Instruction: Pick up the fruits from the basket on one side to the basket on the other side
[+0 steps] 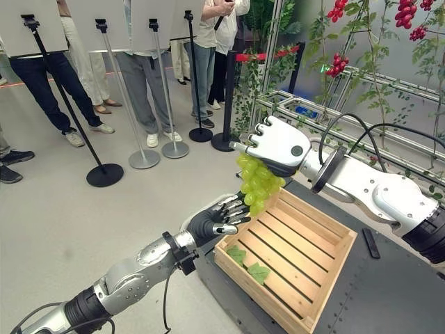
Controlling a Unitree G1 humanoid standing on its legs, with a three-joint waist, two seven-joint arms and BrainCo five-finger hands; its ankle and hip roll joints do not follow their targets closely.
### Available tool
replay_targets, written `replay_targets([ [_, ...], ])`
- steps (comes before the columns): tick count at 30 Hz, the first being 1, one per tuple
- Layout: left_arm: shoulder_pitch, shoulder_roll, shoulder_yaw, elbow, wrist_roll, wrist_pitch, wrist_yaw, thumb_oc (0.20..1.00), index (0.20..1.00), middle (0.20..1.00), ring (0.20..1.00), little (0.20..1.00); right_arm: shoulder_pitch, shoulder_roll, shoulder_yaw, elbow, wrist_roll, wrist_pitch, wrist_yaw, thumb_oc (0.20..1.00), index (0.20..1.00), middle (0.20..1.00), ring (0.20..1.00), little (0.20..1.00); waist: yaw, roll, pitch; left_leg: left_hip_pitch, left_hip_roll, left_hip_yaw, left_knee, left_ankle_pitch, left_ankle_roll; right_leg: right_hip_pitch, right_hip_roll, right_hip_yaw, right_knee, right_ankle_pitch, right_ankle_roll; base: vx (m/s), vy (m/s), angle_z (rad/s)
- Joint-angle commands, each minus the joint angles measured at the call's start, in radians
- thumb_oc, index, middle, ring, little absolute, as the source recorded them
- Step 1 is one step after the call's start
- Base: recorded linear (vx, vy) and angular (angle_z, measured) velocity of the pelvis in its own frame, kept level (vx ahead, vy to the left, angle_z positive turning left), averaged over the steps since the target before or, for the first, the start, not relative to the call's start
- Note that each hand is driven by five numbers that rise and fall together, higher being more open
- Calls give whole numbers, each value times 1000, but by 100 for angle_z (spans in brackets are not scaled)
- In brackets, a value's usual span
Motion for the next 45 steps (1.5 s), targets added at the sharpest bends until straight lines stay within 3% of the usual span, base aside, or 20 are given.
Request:
replay_targets([
  [1,9,15,13,50,37,-29,-15,1000,1000,1000,1000,1000,-159,-69,40,-43,4,66,-43,200,200,200,200,200,-1,-33,-28,13,-1,-18,30,-80,16,5,-39,-31,59,-44,85,0,0,0],
  [10,54,58,47,94,91,-23,-32,1000,1000,1000,1000,1000,-191,-68,56,-54,11,66,-30,200,200,200,200,200,2,-29,-34,16,1,-12,34,-81,14,7,-38,-27,58,-45,84,0,0,0],
  [23,-91,94,11,-1,22,-45,-28,1000,1000,1000,1000,1000,-199,-42,62,-100,43,48,-17,200,200,200,200,200,0,-21,-40,23,-1,-16,23,-76,12,12,-36,-30,51,-42,85,0,0,0],
  [37,-179,74,-21,6,7,-48,2,1000,1000,1000,1000,1000,-207,-4,71,-166,73,31,4,200,200,200,200,200,-6,-15,-39,25,1,-17,19,-72,9,16,-33,-32,49,-43,82,0,0,0],
  [45,-200,140,-39,-20,-6,-47,-21,1000,1000,1000,1000,1000,-234,-15,92,-163,92,30,6,200,200,200,200,200,-11,-12,-42,26,2,-13,15,-68,7,13,-30,-26,43,-37,83,0,0,0],
])
